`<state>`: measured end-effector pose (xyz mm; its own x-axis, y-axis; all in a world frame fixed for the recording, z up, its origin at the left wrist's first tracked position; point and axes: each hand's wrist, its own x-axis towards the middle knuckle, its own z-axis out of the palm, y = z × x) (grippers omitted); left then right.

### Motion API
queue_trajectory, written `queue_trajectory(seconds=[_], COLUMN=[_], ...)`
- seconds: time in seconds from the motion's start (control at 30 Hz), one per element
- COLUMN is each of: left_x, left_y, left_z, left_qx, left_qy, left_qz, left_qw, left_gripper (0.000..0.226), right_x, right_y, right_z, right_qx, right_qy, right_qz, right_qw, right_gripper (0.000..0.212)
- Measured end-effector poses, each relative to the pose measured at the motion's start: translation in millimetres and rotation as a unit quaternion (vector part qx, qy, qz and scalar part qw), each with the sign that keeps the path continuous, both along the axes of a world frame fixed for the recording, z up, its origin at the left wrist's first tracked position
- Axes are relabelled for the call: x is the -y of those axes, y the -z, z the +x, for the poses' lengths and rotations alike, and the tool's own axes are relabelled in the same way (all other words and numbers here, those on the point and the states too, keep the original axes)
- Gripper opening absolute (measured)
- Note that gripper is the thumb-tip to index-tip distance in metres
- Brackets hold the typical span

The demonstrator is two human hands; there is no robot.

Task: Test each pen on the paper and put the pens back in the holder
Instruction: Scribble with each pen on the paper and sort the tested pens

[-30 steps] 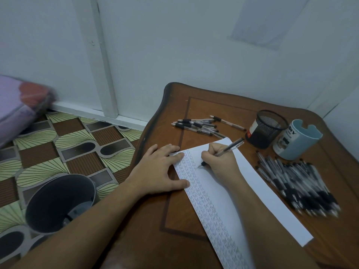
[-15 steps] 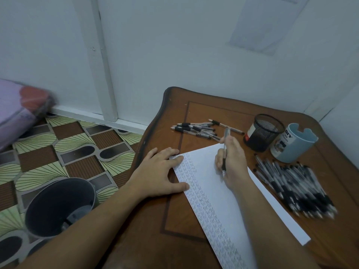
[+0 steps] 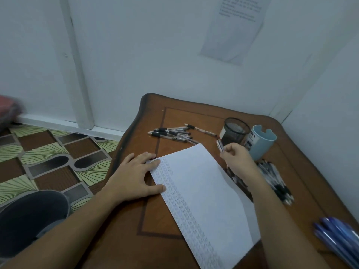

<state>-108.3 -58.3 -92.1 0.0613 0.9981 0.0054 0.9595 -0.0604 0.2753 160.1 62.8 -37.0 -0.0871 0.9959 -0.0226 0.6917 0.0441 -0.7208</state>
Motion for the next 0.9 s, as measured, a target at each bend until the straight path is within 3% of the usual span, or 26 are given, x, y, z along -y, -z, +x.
queue_trajectory(seconds=[0.17, 0.3, 0.4, 0.47, 0.57, 0.67, 0.77, 0.83, 0.9], left_x=[0.0, -0.7, 0.4, 0.2, 0.0, 0.8, 0.3, -0.3, 0.2], left_y=[0.8, 0.0, -0.3, 0.0, -0.4, -1.0, 0.5, 1.7, 2.2], left_z=[0.8, 2.7, 2.7, 1.7, 1.1, 1.4, -0.1, -0.8, -0.7], left_qx=[0.000, -0.002, 0.006, 0.008, 0.008, 0.010, 0.011, 0.013, 0.014], left_qy=[-0.002, -0.001, 0.001, 0.003, 0.006, 0.005, 0.003, 0.004, 0.004], left_qz=[0.000, -0.001, 0.005, 0.008, 0.008, 0.003, 0.006, 0.012, 0.017], left_qw=[1.000, 1.000, 1.000, 1.000, 1.000, 1.000, 1.000, 1.000, 1.000], left_gripper=[0.127, 0.125, 0.129, 0.127, 0.116, 0.111, 0.110, 0.110, 0.106], right_x=[-5.5, -2.8, -6.2, -12.7, -27.9, -45.8, -58.1, -61.1, -61.6], right_y=[-6.7, -2.9, -0.5, 2.6, 12.0, 25.6, 37.4, 39.1, 32.9], right_z=[55.6, 53.1, 24.6, -1.5, -42.4, -71.9, -82.4, -79.7, -74.9], right_qx=[0.285, 0.398, 0.341, 0.211, 0.102, 0.052, 0.072, 0.069, 0.041], right_qy=[0.071, 0.055, -0.009, -0.069, -0.115, -0.066, -0.024, -0.024, -0.034], right_qz=[0.023, 0.064, 0.157, 0.131, 0.079, 0.030, 0.023, 0.037, 0.040], right_qw=[0.956, 0.914, 0.927, 0.966, 0.985, 0.996, 0.997, 0.997, 0.998], right_gripper=[0.013, 0.017, 0.021, 0.021, 0.027, 0.037, 0.009, 0.020, 0.019])
